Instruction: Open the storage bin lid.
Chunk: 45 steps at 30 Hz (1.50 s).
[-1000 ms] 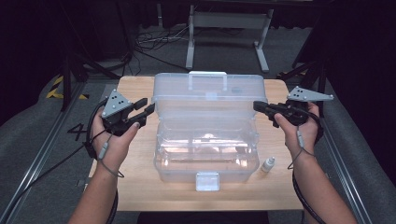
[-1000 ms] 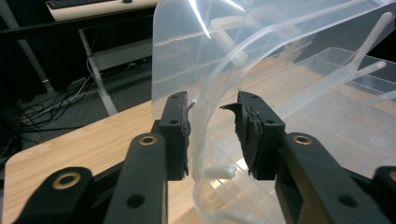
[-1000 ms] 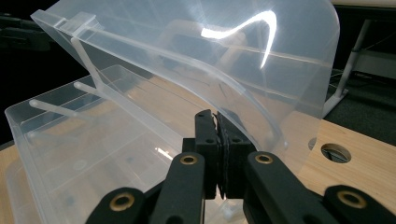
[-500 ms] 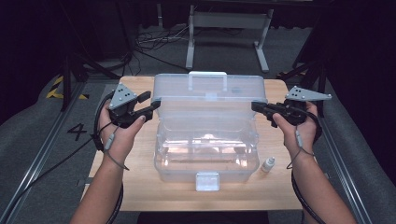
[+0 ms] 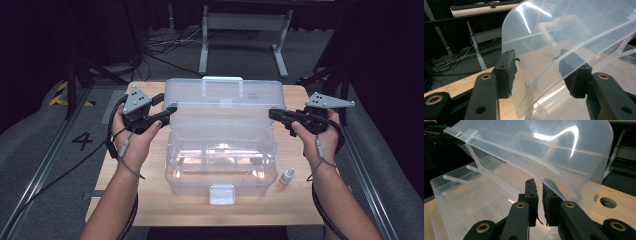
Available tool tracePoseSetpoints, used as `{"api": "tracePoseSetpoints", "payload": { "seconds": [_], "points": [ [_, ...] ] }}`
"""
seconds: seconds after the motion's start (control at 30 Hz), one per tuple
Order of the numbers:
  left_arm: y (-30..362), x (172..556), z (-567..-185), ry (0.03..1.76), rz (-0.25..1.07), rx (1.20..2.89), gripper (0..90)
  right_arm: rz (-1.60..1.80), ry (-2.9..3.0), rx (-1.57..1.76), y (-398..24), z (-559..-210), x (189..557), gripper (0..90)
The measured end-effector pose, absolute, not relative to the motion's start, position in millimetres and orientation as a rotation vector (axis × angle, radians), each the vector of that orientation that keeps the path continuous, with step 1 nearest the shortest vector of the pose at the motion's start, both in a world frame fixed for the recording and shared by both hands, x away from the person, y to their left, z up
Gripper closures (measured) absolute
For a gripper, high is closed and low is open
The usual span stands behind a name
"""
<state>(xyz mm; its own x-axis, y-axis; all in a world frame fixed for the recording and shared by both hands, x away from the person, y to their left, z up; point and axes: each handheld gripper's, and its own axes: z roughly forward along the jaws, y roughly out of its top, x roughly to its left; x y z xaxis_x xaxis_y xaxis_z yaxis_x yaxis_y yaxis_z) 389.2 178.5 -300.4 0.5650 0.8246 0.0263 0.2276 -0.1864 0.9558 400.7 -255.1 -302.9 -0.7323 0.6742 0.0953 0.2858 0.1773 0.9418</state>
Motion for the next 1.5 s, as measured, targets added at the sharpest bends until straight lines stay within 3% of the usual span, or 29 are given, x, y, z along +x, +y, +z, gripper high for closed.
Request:
{"api": "tracePoseSetpoints", "payload": {
  "seconds": [0.27,0.53,0.83,1.03,1.5],
  "points": [
    [175,392,-299,0.900,0.735,1.705,51.2,1.583,2.121,0.907,-254,-301,399,80.8],
    [173,389,-298,0.928,0.800,1.730,61.4,1.588,2.122,0.903,-254,-301,398,79.8],
    [172,393,-297,0.945,0.787,1.720,62.3,1.599,2.116,0.907,-257,-302,395,78.5],
    [169,395,-295,0.931,0.816,1.709,57.8,1.600,2.111,0.909,-261,-303,392,78.2],
    [167,402,-292,0.943,0.845,1.719,61.7,1.589,2.095,0.934,-270,-308,386,77.4]
  ]
}}
